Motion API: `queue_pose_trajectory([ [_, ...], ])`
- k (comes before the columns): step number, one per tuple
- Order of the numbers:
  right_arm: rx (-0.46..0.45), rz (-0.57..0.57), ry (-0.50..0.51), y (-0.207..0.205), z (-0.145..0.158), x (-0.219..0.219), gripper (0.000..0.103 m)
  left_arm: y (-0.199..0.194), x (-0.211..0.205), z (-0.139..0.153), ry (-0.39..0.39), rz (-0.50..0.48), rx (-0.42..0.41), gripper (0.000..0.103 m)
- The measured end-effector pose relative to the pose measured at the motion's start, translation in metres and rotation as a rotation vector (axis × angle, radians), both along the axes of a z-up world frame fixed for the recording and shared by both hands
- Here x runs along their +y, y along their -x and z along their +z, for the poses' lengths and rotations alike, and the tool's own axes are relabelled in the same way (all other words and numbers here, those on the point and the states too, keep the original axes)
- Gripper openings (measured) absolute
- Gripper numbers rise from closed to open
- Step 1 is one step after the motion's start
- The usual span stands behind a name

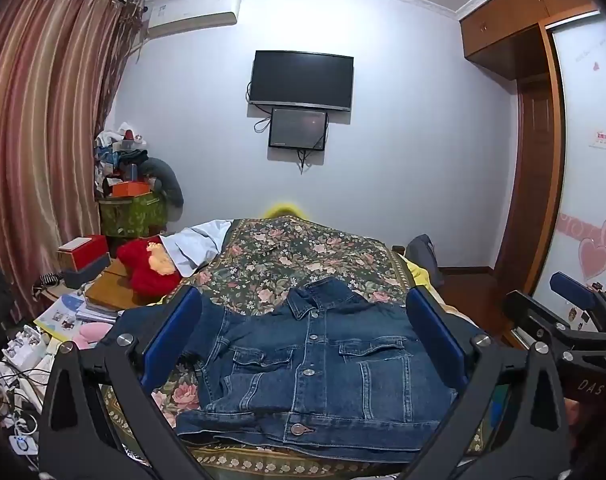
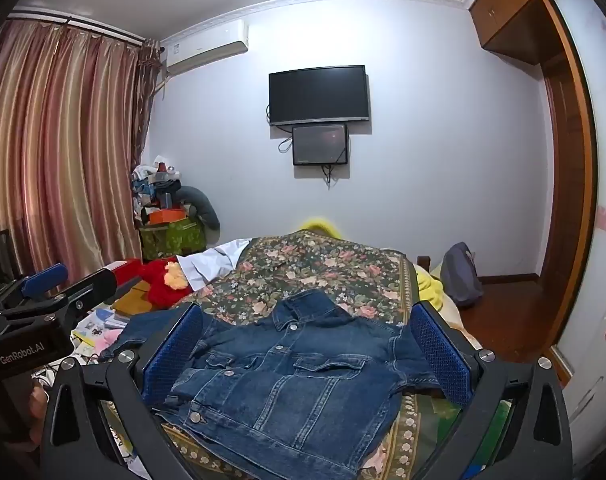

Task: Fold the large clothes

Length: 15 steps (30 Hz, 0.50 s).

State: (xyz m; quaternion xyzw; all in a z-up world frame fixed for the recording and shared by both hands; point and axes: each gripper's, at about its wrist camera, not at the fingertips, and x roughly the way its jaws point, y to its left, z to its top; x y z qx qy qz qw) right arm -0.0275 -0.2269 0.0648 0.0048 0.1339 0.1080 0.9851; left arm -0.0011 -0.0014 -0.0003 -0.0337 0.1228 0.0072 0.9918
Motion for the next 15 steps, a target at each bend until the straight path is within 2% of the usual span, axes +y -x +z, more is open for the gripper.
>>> queue_pose_trajectory([
  [3,0.006,0.0,0.0,-0.0007,0.0,-0.0002,0.103,-0.0032,0.0082,-0.0014,0.043,-0.006,0.02,0.103],
  [15,0.009,0.0,-0.004,-0.0024,-0.0006,-0.0005,0.103,-0.0081,0.0064,-0.0026,0.024,-0.007,0.018,0.103],
])
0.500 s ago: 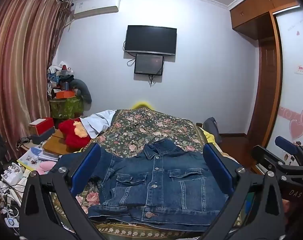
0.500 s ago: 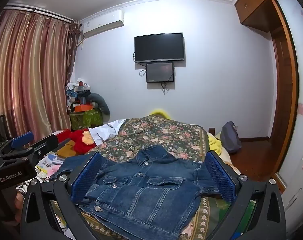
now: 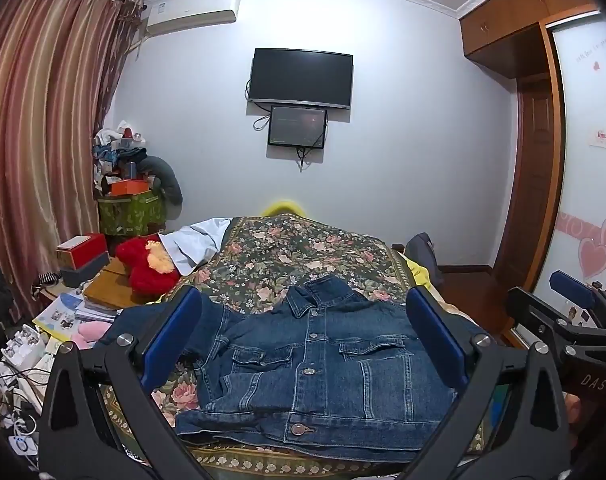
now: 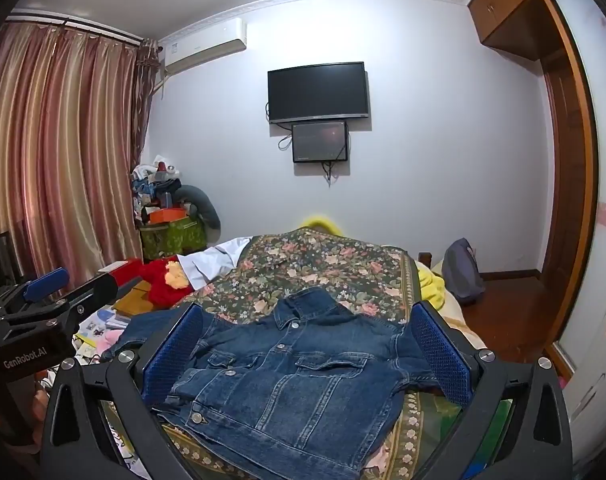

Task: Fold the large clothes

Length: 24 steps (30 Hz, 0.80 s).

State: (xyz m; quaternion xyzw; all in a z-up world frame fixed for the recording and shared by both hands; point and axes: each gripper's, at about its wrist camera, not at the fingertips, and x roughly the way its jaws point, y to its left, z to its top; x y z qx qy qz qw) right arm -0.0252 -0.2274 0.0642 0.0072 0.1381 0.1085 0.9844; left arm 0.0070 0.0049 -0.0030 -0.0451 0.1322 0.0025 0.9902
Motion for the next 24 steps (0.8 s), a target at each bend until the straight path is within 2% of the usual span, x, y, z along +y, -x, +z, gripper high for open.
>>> queue_pose_trajectory([
  [24,0.001,0.002,-0.003,-0.0005,0.0033,0.0016,0.103,-0.0004,-0.001,-0.0015,-0.006,-0.003,-0.001,0.103],
])
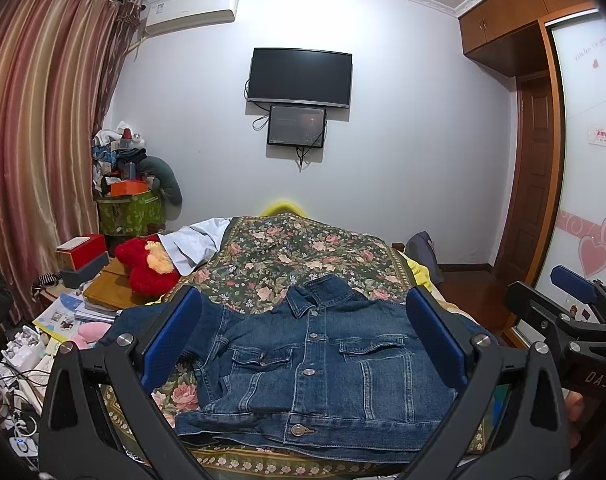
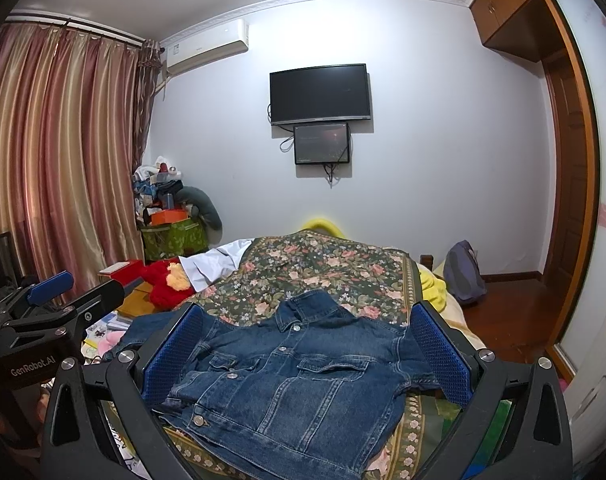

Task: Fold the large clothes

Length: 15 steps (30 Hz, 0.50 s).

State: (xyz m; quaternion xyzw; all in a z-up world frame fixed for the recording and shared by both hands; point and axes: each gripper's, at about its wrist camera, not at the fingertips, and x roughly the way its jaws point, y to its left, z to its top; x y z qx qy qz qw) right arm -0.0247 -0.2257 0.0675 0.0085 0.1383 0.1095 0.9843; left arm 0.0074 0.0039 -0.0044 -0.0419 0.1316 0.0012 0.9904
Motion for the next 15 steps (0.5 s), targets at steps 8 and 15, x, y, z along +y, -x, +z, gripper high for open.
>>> queue_pose_trajectory([
  [8,0.001,0.0,-0.001,-0.0004,-0.0009,-0.0001,0.103,-0.0004,-0.0009,-0.0003,-0.001,0.001,0.001,0.103],
  [15,0.001,0.001,-0.004,0.0001,-0.003,0.0002,0.103,0.0005,-0.0022,0.0013,-0.009,0.003,-0.003,0.103],
])
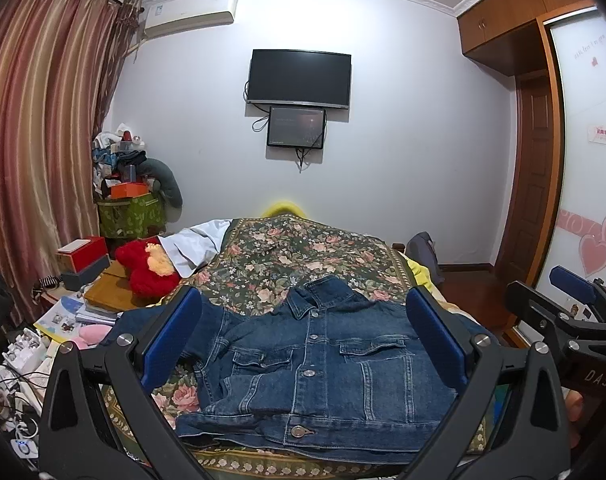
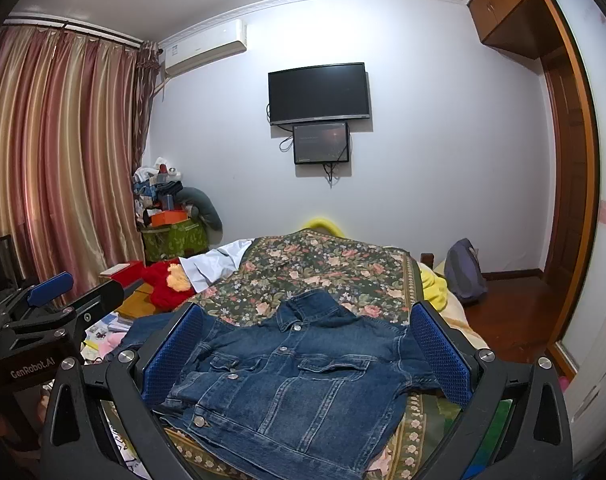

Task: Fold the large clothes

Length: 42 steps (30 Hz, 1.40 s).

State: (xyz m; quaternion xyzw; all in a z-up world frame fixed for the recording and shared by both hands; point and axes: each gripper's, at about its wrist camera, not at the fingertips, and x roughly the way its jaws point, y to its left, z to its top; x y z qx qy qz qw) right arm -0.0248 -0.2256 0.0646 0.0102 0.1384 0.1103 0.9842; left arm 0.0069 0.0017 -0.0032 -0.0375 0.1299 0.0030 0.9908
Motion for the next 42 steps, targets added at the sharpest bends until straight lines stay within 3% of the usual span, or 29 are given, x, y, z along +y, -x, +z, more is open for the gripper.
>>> queue_pose_trajectory([
  [33,0.011,-0.002,-0.003,-0.005,0.01,0.001,0.103,-0.006,0.006,-0.003,0.016,-0.008,0.015,0.103],
  [36,0.025,-0.001,-0.002,-0.013,-0.007,0.013,0.103,-0.013,0.01,-0.006,0.02,-0.015,0.032,0.103],
  [42,0.066,-0.012,0.004,-0.034,-0.014,0.01,0.103,-0.037,0.026,-0.018,0.037,0.016,0.087,0.103],
])
